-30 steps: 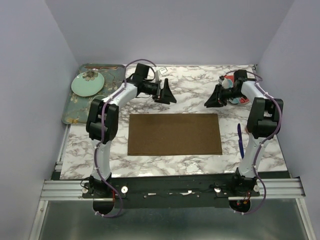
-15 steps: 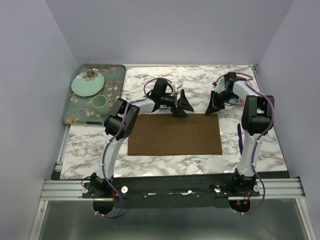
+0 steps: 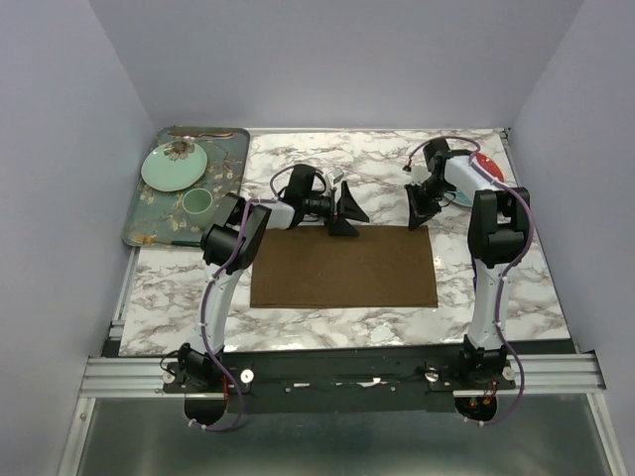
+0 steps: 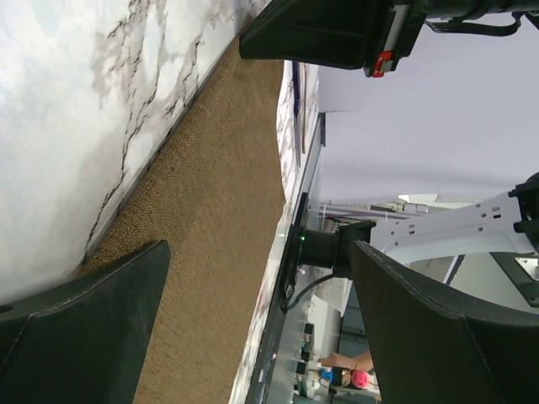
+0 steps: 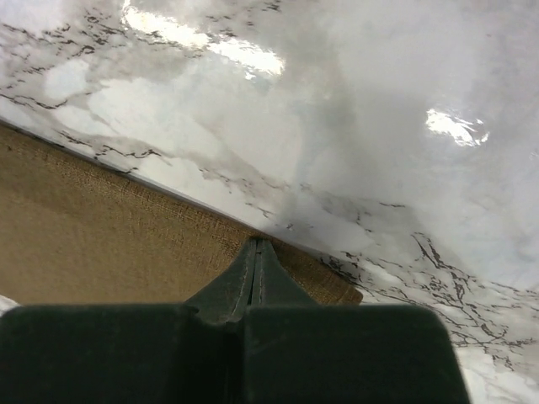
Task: Fold the napkin into a case and place the utensils inside
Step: Smooth out the rectangle-folded napkin at the center of the board.
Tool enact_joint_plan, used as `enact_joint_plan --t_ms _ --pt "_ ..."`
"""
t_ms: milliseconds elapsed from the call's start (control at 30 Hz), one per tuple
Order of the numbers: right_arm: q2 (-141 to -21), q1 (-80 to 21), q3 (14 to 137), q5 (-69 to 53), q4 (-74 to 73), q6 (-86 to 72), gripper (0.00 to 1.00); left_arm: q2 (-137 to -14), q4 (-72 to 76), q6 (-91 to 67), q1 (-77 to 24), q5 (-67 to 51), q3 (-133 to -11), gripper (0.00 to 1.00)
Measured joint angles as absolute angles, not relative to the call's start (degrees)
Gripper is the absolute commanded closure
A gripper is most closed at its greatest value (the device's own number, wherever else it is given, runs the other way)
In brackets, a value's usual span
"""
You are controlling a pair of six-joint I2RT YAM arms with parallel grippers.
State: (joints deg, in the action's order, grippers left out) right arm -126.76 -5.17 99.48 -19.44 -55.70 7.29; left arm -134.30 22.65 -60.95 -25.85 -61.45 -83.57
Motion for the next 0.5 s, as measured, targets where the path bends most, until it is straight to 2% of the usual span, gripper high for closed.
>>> enact_joint_plan --t_ms 200,500 --pt "-126.5 -7.2 99.5 -14.8 -55.8 11.8 0.99 -133.9 26.9 -61.8 -25.1 -62.3 -81.3 0.01" --pt "-125.1 -7.9 100.1 -12.7 -56.1 15.8 0.88 -133.7 28.7 -62.0 -24.9 -62.4 -80.5 0.01"
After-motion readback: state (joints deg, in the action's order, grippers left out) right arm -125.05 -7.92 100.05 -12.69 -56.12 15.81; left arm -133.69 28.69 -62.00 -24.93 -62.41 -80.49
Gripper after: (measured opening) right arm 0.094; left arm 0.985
